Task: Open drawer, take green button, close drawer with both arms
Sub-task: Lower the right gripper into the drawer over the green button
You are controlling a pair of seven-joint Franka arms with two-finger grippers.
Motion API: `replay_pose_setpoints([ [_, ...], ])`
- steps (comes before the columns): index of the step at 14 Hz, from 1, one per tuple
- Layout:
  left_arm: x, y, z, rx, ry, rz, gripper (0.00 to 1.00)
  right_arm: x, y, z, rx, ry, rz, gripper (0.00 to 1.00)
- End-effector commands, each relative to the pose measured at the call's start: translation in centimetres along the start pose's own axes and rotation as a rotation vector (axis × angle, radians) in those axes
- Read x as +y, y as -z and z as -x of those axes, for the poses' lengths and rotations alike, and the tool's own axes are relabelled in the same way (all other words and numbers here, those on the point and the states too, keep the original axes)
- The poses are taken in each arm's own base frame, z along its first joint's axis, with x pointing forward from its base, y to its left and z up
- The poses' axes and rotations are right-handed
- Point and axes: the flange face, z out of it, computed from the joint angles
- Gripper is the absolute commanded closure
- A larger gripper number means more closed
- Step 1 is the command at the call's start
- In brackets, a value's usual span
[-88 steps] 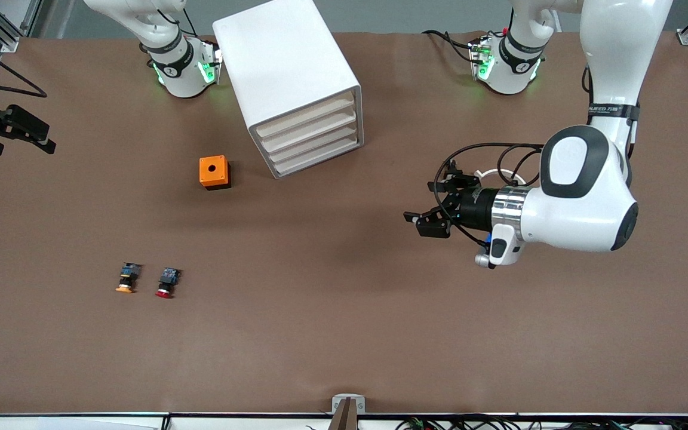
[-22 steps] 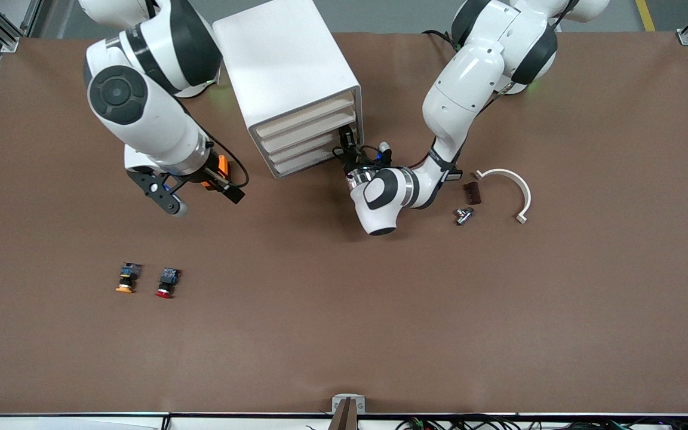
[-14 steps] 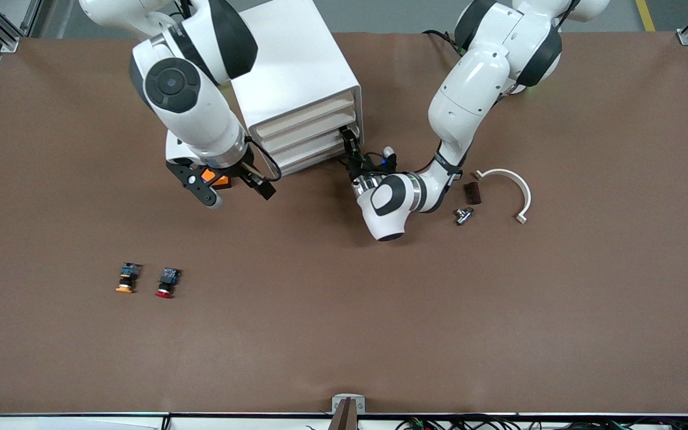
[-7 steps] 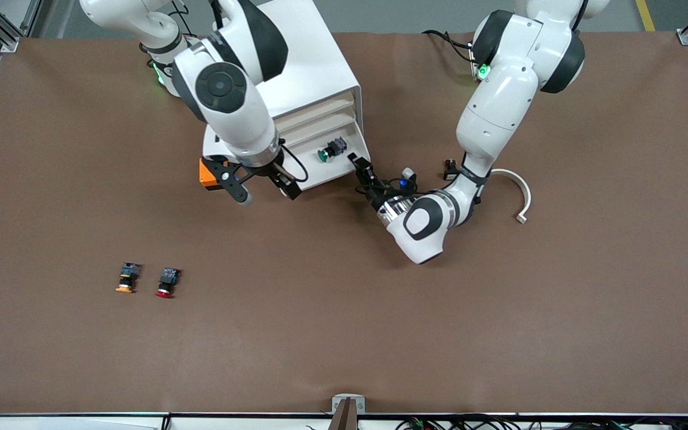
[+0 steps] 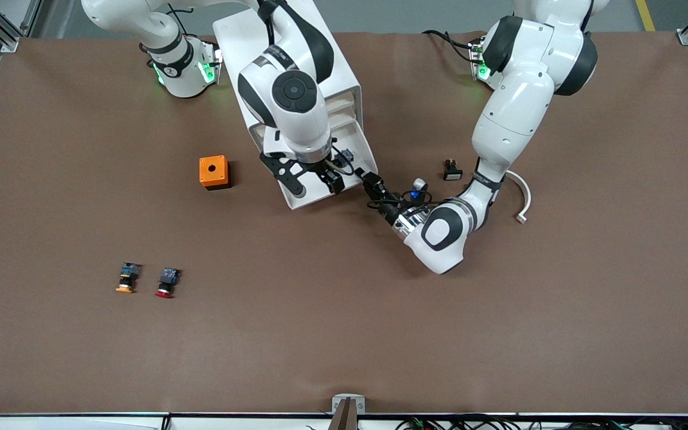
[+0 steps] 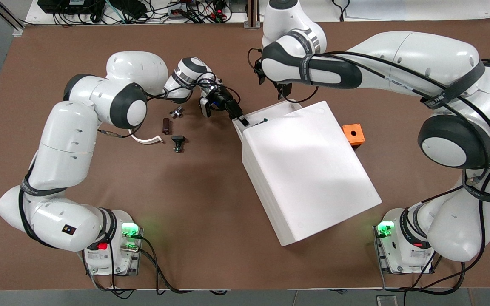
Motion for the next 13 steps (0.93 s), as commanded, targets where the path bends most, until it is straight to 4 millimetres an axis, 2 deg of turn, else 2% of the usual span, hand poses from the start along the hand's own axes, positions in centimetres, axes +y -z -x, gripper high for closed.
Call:
replay_pose_setpoints([
  [1,0.3,1.5,0.3,-0.053,0.006,0.004,0.88,-0.2,-1.1,1.2,0.010,0.007,0.015,0.00],
  [3,0.3,1.8,0.2,-0.058,0.000,0.006,0.72,-0.3,-2.5,2.1,0.011,0.019,0.031,0.00],
  [5,0.3,2.3,0.1,-0.068,-0.056,0.005,0.38,-0.5,-3.9,3.3,0.013,0.000,0.031,0.00],
  [6,0.3,2.6,0.1,-0.078,-0.107,0.001,0.30,-0.6,-4.4,4.2,0.016,-0.002,0.028,0.00],
  [8,-0.1,3.4,0.1,-0.095,-0.187,-0.002,0.08,-0.6,-5.5,5.0,0.017,-0.007,0.033,0.00],
  [10,-0.9,4.5,0.4,-0.118,-0.264,0.002,0.01,-0.5,-6.2,6.2,0.020,-0.006,0.035,0.00],
  [13,-2.2,6.3,1.0,-0.134,-0.386,0.029,0.01,-0.4,-6.9,7.3,0.022,-0.008,0.041,0.00],
])
